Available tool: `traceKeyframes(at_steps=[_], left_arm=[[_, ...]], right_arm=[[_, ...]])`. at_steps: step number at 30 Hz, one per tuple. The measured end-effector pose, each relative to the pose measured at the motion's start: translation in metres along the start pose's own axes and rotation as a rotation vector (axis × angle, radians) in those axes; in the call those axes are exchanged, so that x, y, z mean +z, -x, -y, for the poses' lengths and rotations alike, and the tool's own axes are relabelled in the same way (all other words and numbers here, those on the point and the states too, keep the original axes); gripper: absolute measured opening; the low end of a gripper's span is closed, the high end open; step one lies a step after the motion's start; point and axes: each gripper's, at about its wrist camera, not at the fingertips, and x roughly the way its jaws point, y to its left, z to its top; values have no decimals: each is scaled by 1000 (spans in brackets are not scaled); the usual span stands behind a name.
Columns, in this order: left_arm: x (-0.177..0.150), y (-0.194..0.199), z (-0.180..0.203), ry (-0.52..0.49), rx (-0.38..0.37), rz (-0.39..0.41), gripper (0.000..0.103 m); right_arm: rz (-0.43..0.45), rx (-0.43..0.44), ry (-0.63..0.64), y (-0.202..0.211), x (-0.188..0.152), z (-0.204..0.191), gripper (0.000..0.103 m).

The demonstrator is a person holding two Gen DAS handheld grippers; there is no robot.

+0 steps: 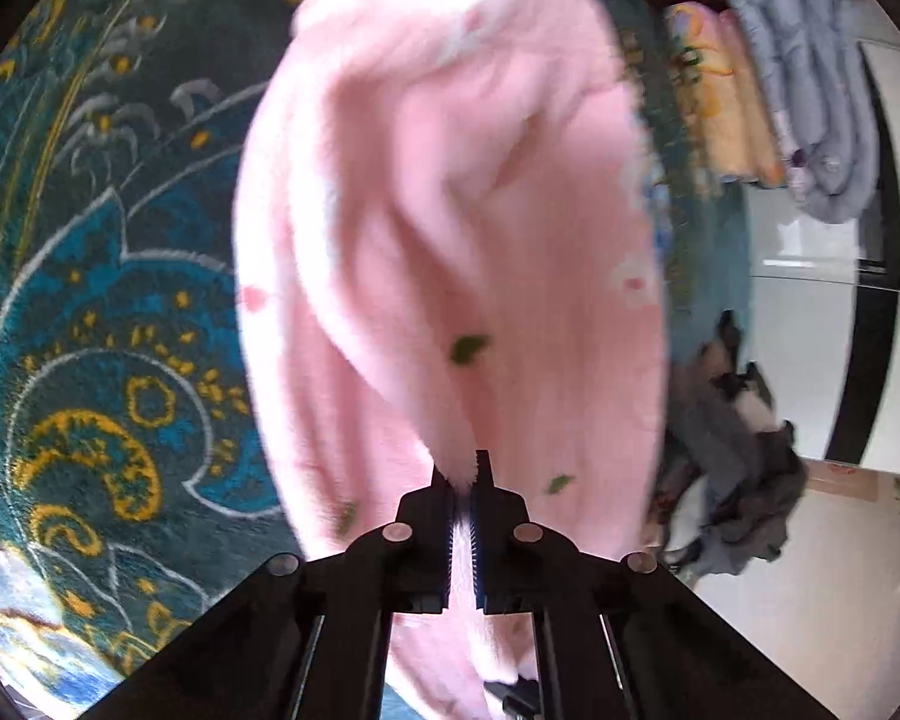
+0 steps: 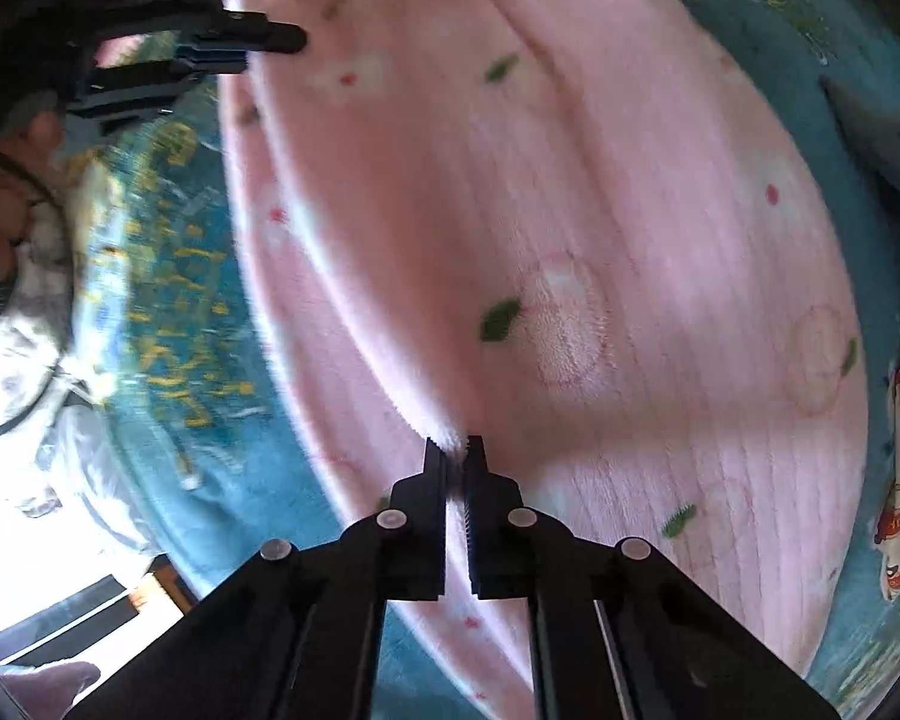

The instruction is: Fold clothes

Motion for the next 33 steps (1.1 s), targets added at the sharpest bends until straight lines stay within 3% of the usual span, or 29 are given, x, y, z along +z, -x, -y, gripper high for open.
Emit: traceKeyframes(at_steps=[2,4,9,12,15,20,23,25,28,31,33], left_arm=[[-2,14,5,-36,-13,25,5],[-3,18,-1,-45,29,34,5],[3,-6,-36,45,144,3,5],[1,-4,-39,79,142,2,5],[-1,-1,-37,98,147,1,8],[-12,25,7,17,252,74,9],[-21,42,34,-41,306,117,9],[-42,41,62,-111,318,129,11],[-82,18,113,-250,329,81,16],[-144,-39,169,-385,320,-12,19],[-195,-77,189,-428,289,-102,20]], right_arm=[[29,18,45,21,-4,-8,4],[37,24,80,31,-7,-17,4],[-25,56,28,-6,-22,-23,4],[-38,44,-9,-21,-23,-24,4],[-11,103,-65,-10,-27,-13,8],[128,180,-198,53,-59,33,13],[190,174,-341,84,-102,74,13],[218,163,-476,99,-151,106,13],[243,149,-671,112,-230,154,13],[271,113,-897,122,-331,202,15],[296,81,-1042,124,-396,229,24]])
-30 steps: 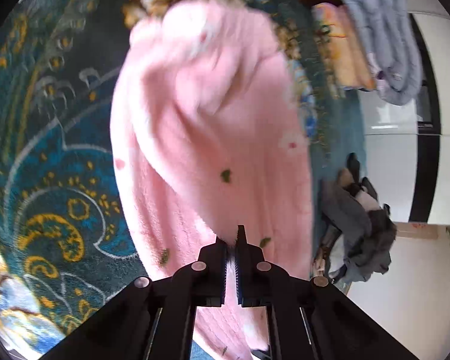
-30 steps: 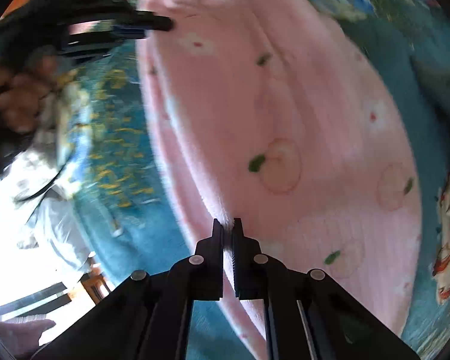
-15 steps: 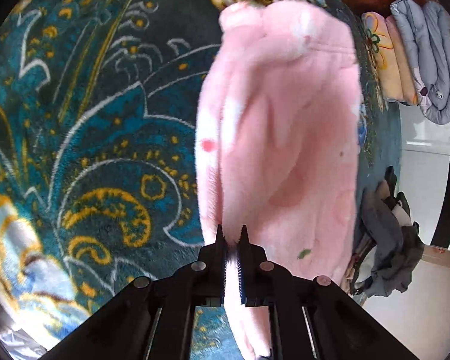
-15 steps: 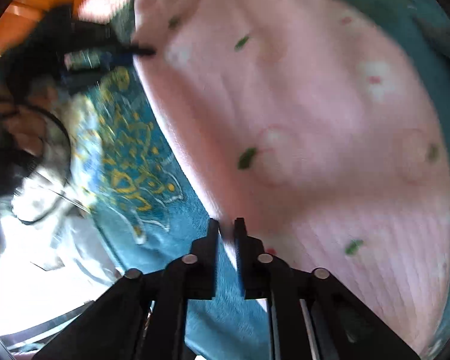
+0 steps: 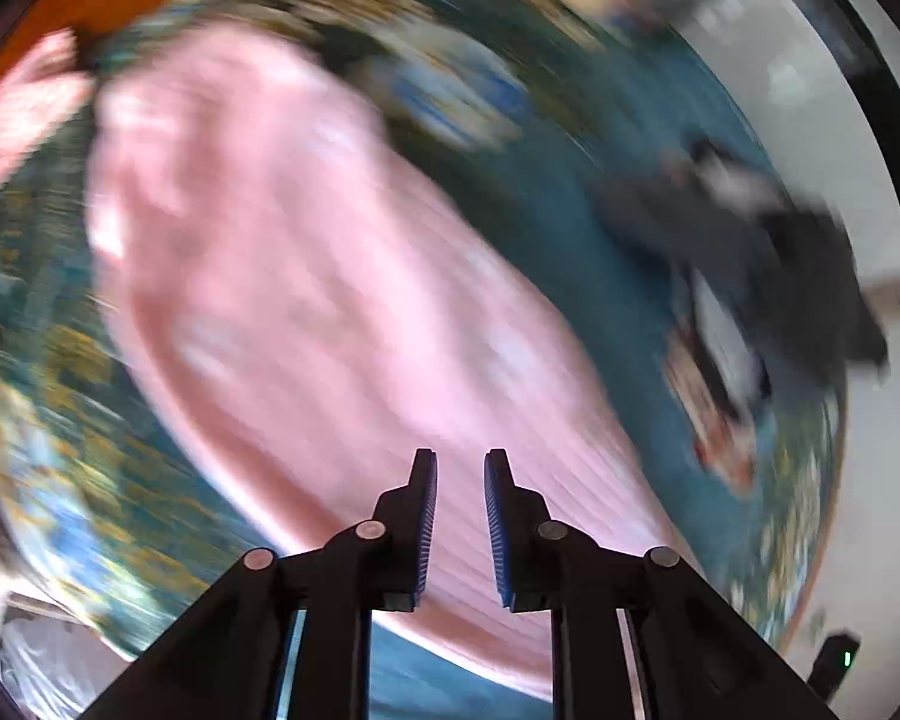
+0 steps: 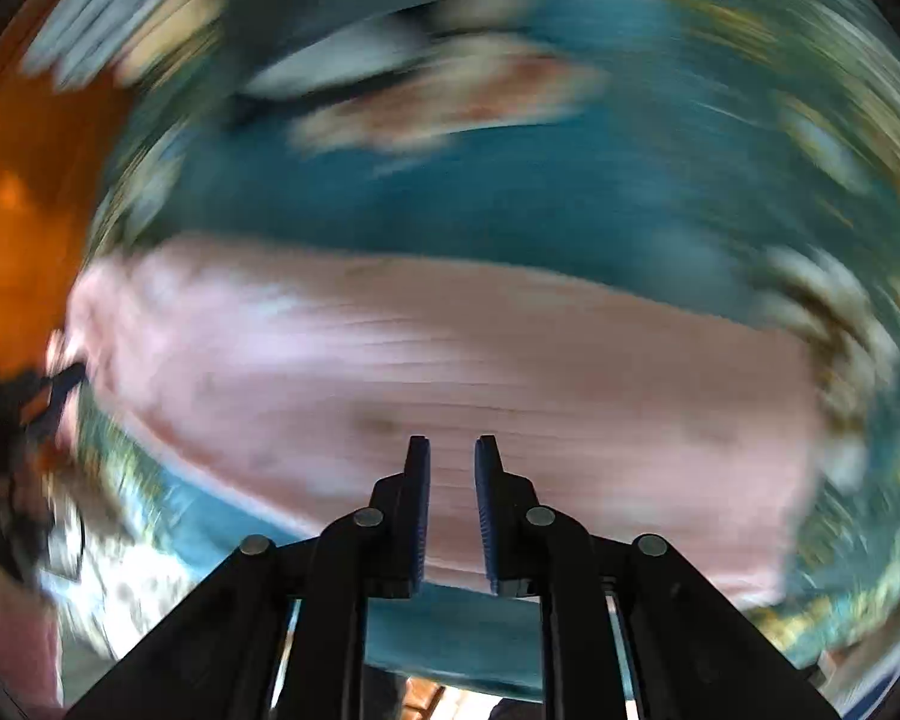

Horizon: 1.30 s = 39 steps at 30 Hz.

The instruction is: Fold clothes

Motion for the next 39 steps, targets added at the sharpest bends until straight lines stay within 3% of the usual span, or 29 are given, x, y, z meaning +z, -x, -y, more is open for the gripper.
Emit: traceKeyframes(at_steps=[1,3,6,9,14,18,24,27,30,33,35,37,39], left_arm=[[-17,-16,23,-27,-23,-37,20],[-58,-51,71,-107,-37,-118,20],[-119,-95,133,-226,-40,-215,20],[-154,-118,162,-301,-14,-266,21],[-211,-157,210,-423,34,-349,25],[-203,-161,203,-421,88,-358,28],[-177,-147,177,-374,126,-331,38],[-168,-136,163,-344,131,-310,38],[-159,-127,150,-296,122,-291,38],[-153,-119,141,-271,120,-277,38],[-152,-113,135,-275,126,-271,38],[-151,-106,132,-281,125,-266,38],[-150,-99,127,-288,124,-259,38]], right_arm=[[22,-5,-65,7,-4,31,30],[61,-11,-191,20,-12,91,31],[49,30,-312,16,-25,152,32],[19,87,-341,4,-38,179,32],[-16,190,-320,-11,-61,184,32],[-24,250,-339,-19,-79,185,32],[-42,240,-396,-45,-102,189,32],[7,285,-464,-45,-106,191,33],[66,351,-524,-45,-107,193,48],[110,346,-598,-50,-102,190,48],[119,316,-665,-54,-103,191,41],[128,298,-708,-51,-104,188,10],[154,303,-708,-40,-100,178,8]])
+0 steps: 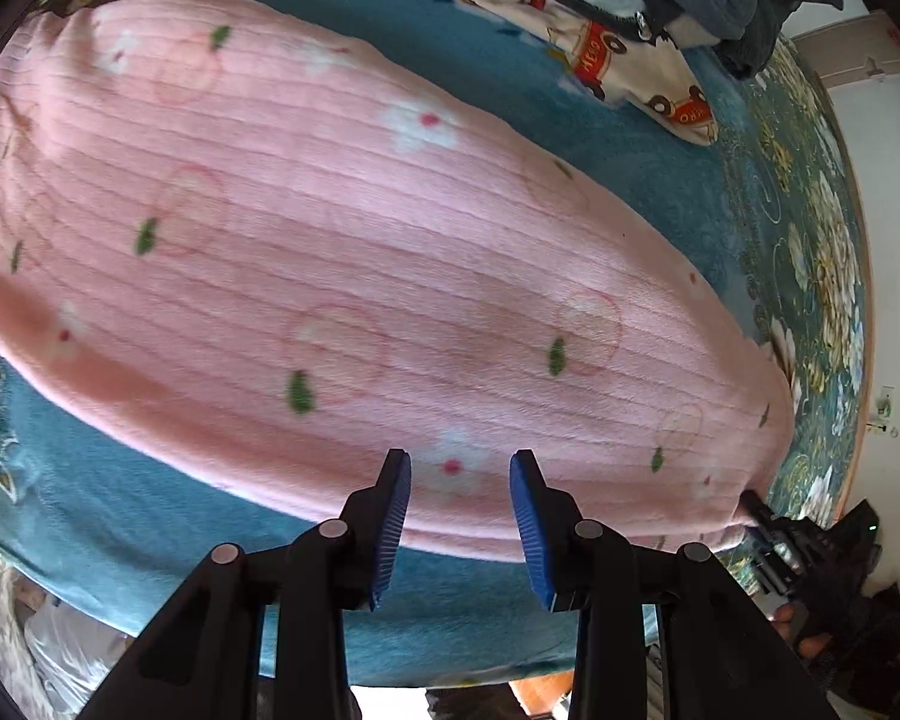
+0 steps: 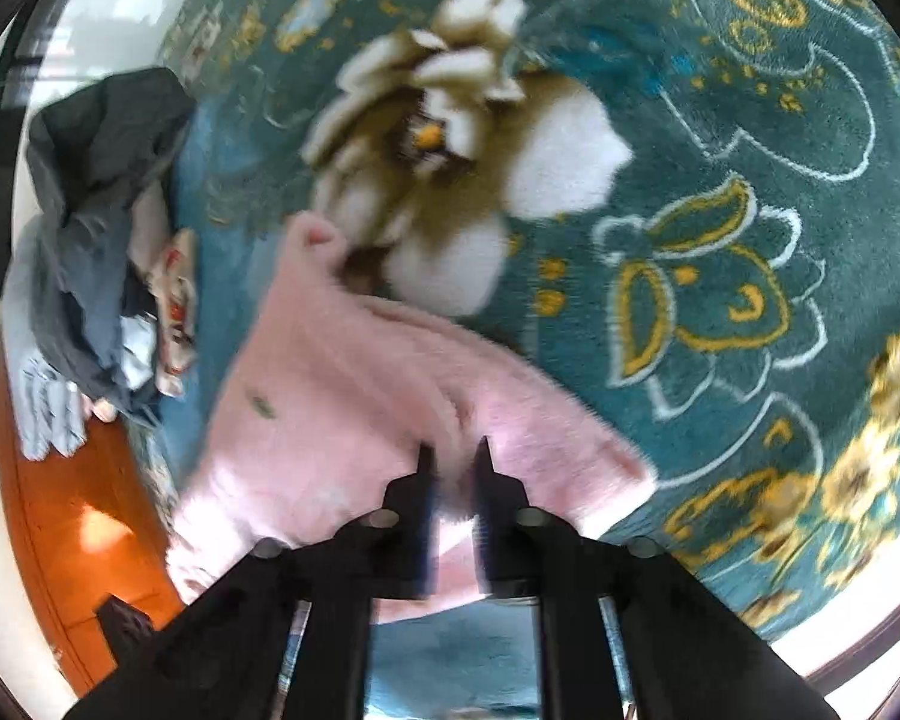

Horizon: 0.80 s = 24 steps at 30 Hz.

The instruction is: Fold clothes

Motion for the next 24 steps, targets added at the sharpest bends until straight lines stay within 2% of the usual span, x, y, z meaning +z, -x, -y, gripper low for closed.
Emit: traceKeyframes(at_steps=[1,4,6,8,10,11,12,16,18,23,24], left_arm=[[-10,4,-13,-2,0,5,38],[2,14,-17,3,-6,15,38],[3,18,-20,-10,-1,16,38],[2,22,-22,-24,5,16,38],[2,26,-25,-38,11,16,38],[2,28,-27,-45,13,16,38],[2,25,-25,-58,22,11,38],[-4,19,-27,-80,57,-11,38],[-5,15,-28,-78,69,-17,38],[-8,7,-31,-73,98,-32,38],[-9,5,-32,-72,104,-35,38]], right_arm=[[11,11,10,5,-1,-8,8],[49,86,114,36,-4,-48,7],[79,177,210,66,-11,-83,7],[116,243,296,94,-22,-102,7],[143,218,335,105,-29,-96,7],[132,172,316,97,-28,-82,7],[105,109,269,83,-24,-58,7],[23,-49,153,41,-16,24,7],[13,-56,129,30,-16,43,7],[49,-45,216,38,-11,33,12],[65,-45,252,44,-9,29,19]])
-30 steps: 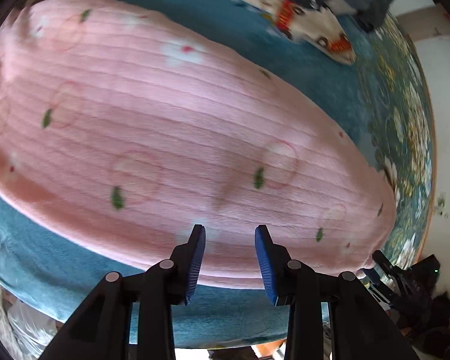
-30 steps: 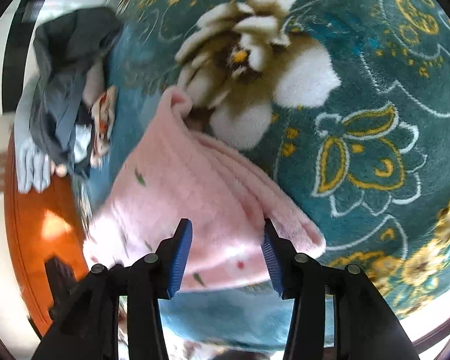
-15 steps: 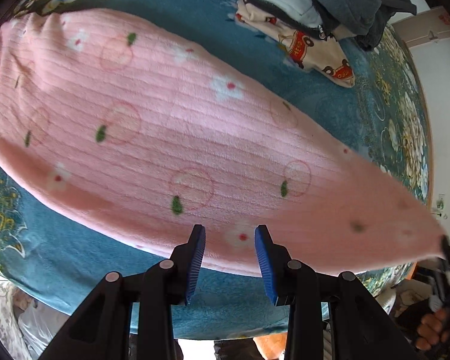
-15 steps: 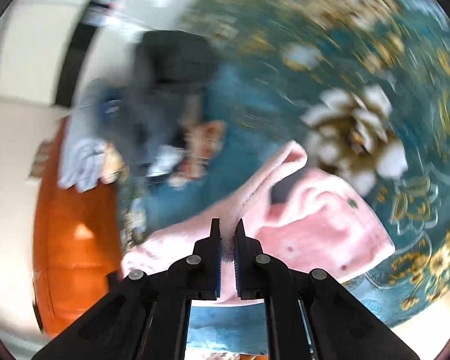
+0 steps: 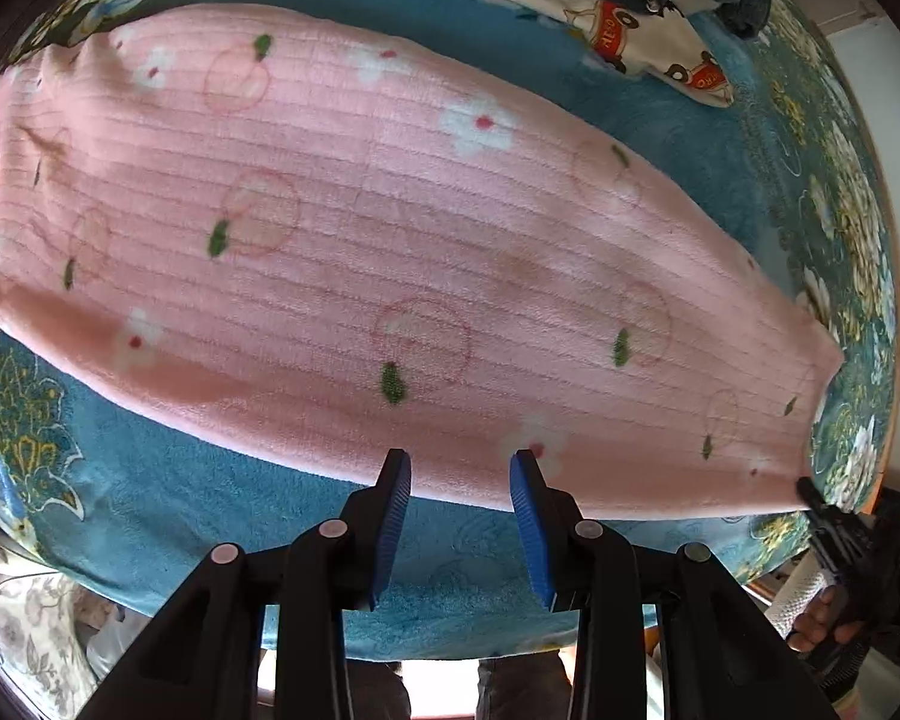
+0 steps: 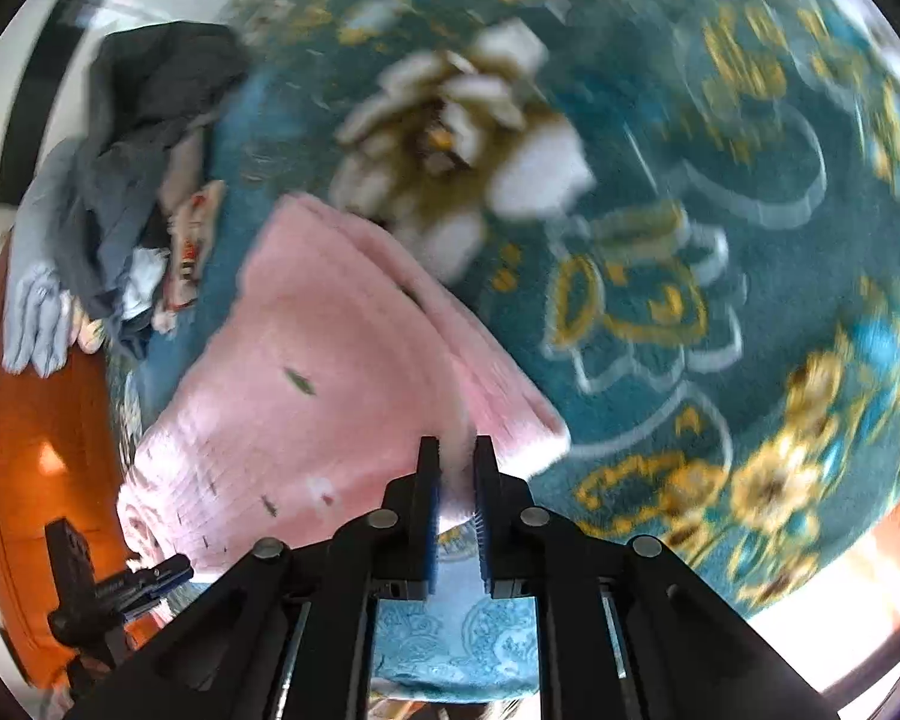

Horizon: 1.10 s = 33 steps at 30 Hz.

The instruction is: Fold clothes

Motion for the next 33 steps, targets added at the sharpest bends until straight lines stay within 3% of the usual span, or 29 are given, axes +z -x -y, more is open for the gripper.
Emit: traceKeyframes(at_steps=[1,3,6,11,14,15,16,18,20,24,29,33], left_arm=[[-1,-2,0,1,6,-3,38],[0,-5,0,14,8,-3,38],[-1,-10,1,36,7,-4,38],[-3,-18,3,70,7,-6,38],[-5,-21,1,98,19,-1,38],[-5,-22,0,115,20,3,38],[-5,-22,-1,133,22,7,38],[-5,-21,-3,172,23,22,38],[-4,-18,-3,212,11,41,38],[1,-12,13,223,-4,72,38],[7,-17,39,245,-37,90,38],[10,-32,50,248,-44,67,38]], right_arm=[[7,-9,30,2,5,-2,31],[3,-24,82,-1,16,-5,45],[-29,0,144,-18,38,-16,53],[-72,77,199,-50,67,-30,55],[-89,68,196,-59,73,-36,56],[-90,51,190,-61,74,-39,44],[-90,37,185,-62,75,-42,19],[-89,33,177,-61,73,-51,12],[-77,52,180,-53,79,-62,10],[11,143,124,-18,135,-63,8],[-31,48,231,-35,184,-76,8],[-111,2,278,-59,193,-69,9]])
